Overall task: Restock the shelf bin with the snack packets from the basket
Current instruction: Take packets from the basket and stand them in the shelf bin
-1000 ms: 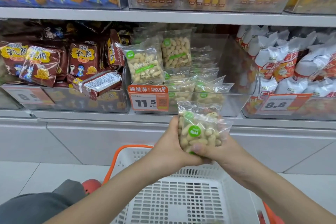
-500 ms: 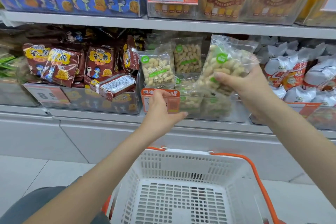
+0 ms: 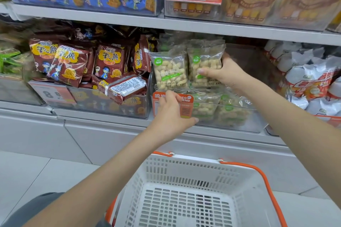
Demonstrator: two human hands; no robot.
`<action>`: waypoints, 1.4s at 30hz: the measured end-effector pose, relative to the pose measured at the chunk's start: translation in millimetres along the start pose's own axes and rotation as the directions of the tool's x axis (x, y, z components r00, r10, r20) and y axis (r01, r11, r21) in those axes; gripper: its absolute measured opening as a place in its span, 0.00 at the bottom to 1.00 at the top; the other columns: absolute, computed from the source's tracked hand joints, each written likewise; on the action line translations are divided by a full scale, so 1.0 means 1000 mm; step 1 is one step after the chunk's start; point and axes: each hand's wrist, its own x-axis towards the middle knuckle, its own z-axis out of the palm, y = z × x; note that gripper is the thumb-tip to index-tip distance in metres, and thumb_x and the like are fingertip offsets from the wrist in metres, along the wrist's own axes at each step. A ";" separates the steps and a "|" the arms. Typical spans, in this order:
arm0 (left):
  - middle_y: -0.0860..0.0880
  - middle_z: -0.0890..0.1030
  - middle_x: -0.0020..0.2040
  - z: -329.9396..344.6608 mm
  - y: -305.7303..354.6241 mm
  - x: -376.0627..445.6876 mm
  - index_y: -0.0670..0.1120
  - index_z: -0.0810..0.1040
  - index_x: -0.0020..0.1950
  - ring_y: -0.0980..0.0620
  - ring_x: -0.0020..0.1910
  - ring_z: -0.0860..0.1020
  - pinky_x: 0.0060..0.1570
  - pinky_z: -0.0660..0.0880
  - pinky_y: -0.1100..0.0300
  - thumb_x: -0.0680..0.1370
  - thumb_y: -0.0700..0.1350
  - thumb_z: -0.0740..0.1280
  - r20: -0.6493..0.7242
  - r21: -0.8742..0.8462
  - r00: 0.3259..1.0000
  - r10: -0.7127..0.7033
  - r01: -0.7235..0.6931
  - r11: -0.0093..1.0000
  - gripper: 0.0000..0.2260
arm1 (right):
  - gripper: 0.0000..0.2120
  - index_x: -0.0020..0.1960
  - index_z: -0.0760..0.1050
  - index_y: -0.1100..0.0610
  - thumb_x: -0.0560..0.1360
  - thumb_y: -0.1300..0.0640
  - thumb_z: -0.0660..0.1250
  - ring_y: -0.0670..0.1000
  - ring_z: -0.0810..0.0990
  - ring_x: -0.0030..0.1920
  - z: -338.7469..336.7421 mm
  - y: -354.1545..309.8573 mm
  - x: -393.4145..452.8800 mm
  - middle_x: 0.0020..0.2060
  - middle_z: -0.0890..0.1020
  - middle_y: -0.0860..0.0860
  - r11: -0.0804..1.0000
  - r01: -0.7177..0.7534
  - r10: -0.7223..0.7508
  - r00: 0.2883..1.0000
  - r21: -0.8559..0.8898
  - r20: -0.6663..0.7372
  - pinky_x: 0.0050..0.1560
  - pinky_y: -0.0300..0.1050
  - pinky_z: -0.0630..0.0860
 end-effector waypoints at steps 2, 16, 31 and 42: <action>0.48 0.64 0.55 0.000 0.002 0.001 0.48 0.60 0.55 0.48 0.57 0.67 0.60 0.68 0.54 0.69 0.50 0.75 -0.009 0.008 1.000 -0.002 0.002 1.000 0.26 | 0.45 0.70 0.61 0.55 0.62 0.40 0.78 0.49 0.74 0.61 -0.001 -0.004 -0.004 0.61 0.75 0.49 0.997 -0.041 0.038 0.998 -0.063 -0.048 0.61 0.43 0.70; 0.46 0.64 0.56 0.002 0.005 0.001 0.46 0.60 0.53 0.46 0.56 0.66 0.56 0.68 0.54 0.71 0.47 0.73 -0.039 0.004 0.999 -0.028 0.028 1.000 0.23 | 0.11 0.40 0.72 0.52 0.70 0.55 0.75 0.43 0.74 0.36 0.018 0.000 -0.025 0.35 0.77 0.46 0.997 0.077 -0.069 0.887 -0.002 -0.456 0.39 0.31 0.72; 0.42 0.78 0.60 -0.033 -0.002 0.010 0.41 0.80 0.55 0.43 0.62 0.73 0.58 0.69 0.50 0.80 0.55 0.56 -0.299 0.697 0.872 0.388 -0.079 0.713 0.21 | 0.10 0.56 0.77 0.57 0.75 0.63 0.66 0.54 0.73 0.57 0.037 0.002 -0.053 0.54 0.78 0.52 0.736 0.398 -0.563 0.809 -0.547 -0.169 0.52 0.32 0.59; 0.48 0.57 0.78 -0.046 -0.018 0.022 0.45 0.59 0.76 0.53 0.77 0.43 0.71 0.36 0.40 0.81 0.60 0.46 -0.042 0.837 0.975 0.217 -0.084 0.541 0.28 | 0.24 0.64 0.76 0.60 0.72 0.74 0.58 0.59 0.71 0.65 0.056 0.013 -0.054 0.65 0.76 0.56 0.695 0.436 -0.540 0.842 -0.572 -0.014 0.67 0.41 0.59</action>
